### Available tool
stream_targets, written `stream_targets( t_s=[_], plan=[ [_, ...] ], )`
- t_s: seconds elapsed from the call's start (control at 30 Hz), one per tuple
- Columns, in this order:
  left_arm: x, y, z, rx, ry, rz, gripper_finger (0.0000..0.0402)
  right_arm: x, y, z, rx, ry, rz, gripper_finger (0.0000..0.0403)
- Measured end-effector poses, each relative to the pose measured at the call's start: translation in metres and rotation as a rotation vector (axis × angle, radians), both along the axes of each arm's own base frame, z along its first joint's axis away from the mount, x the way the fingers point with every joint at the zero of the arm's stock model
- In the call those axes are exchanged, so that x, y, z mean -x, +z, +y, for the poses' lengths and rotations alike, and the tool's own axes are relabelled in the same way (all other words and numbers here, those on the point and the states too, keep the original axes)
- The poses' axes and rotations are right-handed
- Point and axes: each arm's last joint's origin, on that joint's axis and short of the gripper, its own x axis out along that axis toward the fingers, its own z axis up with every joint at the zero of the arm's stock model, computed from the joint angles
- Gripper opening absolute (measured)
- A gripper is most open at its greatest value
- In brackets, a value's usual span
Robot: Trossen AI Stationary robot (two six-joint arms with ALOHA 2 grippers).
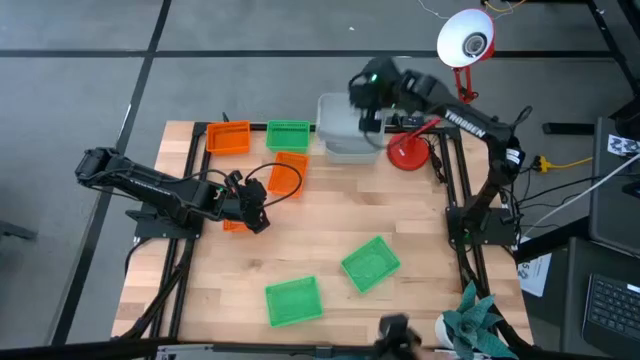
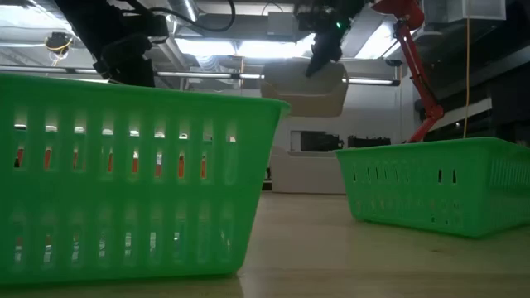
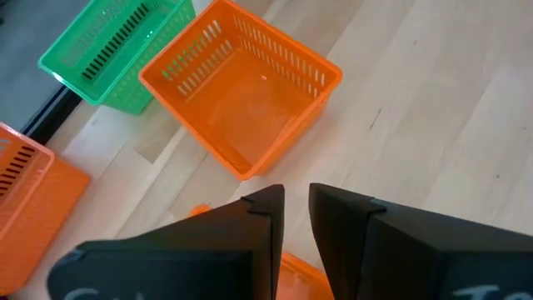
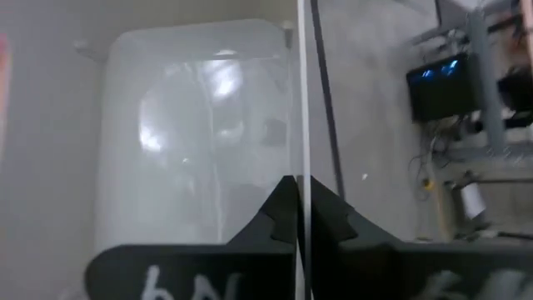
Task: Stack baskets by color
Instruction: Stack the bottom gray bin on top of the top gray bins
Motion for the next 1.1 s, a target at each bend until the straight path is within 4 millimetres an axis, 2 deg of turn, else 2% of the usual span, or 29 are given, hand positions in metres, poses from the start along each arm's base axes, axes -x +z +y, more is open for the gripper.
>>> stream_targets(
  t_s=[0.13, 0.3, 0.87, 1.1],
  plan=[
    [0.0, 0.0, 0.0, -0.018, -0.023, 0.016, 0.0053, 0.02, -0.018, -0.037, -0.081, 0.015, 0.02, 0.0001],
    [-0.001, 0.0, 0.0, -0.019, -0.027, 0.012, 0.0053, 0.026, -0.044, -0.066, -0.207, 0.029, 0.018, 0.0],
    [-0.002, 0.001, 0.0, -0.013, -0.021, -0.006, 0.0053, 0.006, -0.097, -0.087, -0.35, 0.125, 0.071, 0.0],
    [-0.002, 0.001, 0.0, -0.002, -0.009, -0.015, 0.0053, 0.003, -0.11, -0.098, -0.349, 0.12, 0.068, 0.0004]
  ],
)
